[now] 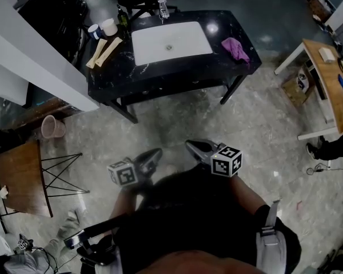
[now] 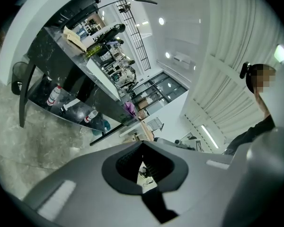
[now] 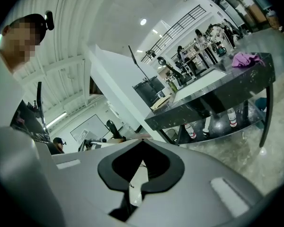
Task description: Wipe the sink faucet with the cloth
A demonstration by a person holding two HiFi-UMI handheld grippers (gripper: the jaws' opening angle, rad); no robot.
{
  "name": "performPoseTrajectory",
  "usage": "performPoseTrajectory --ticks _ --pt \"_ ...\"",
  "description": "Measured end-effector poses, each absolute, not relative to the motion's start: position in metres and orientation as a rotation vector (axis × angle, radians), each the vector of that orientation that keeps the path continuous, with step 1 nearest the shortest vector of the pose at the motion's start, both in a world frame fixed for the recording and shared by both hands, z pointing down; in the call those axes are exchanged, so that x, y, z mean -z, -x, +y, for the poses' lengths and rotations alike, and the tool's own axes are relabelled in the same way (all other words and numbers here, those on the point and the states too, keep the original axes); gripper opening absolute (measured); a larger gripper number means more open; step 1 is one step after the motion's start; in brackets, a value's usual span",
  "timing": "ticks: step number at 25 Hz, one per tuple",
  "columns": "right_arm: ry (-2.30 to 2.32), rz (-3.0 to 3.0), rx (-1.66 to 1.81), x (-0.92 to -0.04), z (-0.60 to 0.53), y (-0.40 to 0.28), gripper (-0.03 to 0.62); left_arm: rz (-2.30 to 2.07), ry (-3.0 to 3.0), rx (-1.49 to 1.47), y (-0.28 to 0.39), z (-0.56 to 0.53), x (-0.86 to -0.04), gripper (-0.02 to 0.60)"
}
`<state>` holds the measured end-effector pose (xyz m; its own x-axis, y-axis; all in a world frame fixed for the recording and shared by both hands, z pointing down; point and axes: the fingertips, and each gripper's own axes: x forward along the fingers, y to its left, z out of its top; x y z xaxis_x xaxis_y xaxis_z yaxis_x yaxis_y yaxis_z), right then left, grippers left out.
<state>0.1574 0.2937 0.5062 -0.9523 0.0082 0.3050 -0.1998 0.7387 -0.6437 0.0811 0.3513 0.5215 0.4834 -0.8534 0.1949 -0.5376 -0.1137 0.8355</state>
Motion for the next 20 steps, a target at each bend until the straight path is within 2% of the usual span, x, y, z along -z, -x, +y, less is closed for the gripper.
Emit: performPoseTrajectory --ticks 20 --pt "-0.139 -2.641 -1.029 -0.5085 0.2929 -0.1559 0.009 -1.196 -1.766 0.444 -0.0725 0.3509 -0.5212 0.0"
